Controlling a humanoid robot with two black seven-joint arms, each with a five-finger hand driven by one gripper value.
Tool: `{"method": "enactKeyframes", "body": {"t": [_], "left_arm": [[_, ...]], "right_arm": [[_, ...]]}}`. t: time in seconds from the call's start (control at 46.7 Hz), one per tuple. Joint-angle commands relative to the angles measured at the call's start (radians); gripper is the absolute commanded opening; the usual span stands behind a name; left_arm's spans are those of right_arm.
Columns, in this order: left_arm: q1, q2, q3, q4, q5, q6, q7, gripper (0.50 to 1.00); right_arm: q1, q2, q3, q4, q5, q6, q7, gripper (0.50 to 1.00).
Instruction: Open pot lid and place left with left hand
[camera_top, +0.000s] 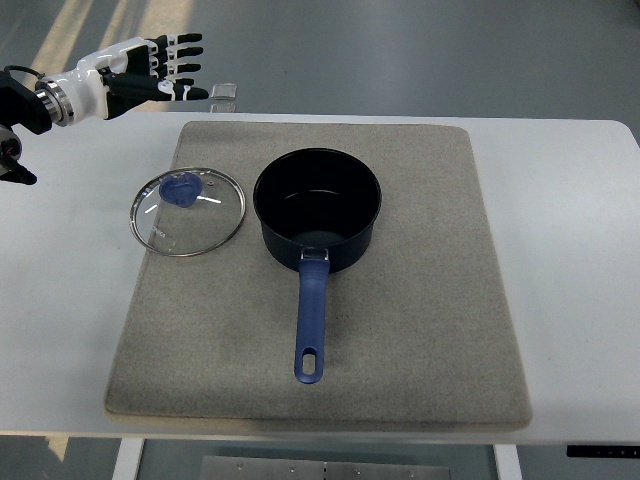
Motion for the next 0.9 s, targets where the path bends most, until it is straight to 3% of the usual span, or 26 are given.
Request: {"method": "enactKeyframes", "body": {"t": [0.0, 0.171, 0.278, 0.407, 0.578, 0.878], "left_arm": [[0.029, -0.016, -0.010, 0.029, -0.113, -0.016, 0.002, 0.992], [0.118, -0.085, -0.199, 0.115, -0.142, -0.139, 0.023, 0.992], [0.155, -0.125, -0.308, 0.159, -0.152, -0.205, 0.098, 0.992], [0.195, -0.147, -0.429, 0.161, -0.150, -0.212, 0.207, 0.992], [0.209, -0.155, -0.495, 0.161, -0.153, -0.214, 0.281, 0.992], [0.218, -0.156, -0.495, 0.164, -0.233, -0.216, 0.313, 0.992]], "right_arm": [[0.000, 0.000, 0.000, 0.000, 0.000, 0.000, 0.000, 0.915], [0.000, 0.000, 0.000, 0.000, 0.000, 0.000, 0.000, 0.915], [0.000, 0.000, 0.000, 0.000, 0.000, 0.000, 0.000, 0.915], [0.000, 0.000, 0.000, 0.000, 0.000, 0.000, 0.000, 0.915], [0.000, 0.000, 0.000, 0.000, 0.000, 0.000, 0.000, 0.915], [0.000, 0.000, 0.000, 0.000, 0.000, 0.000, 0.000, 0.915]]}}
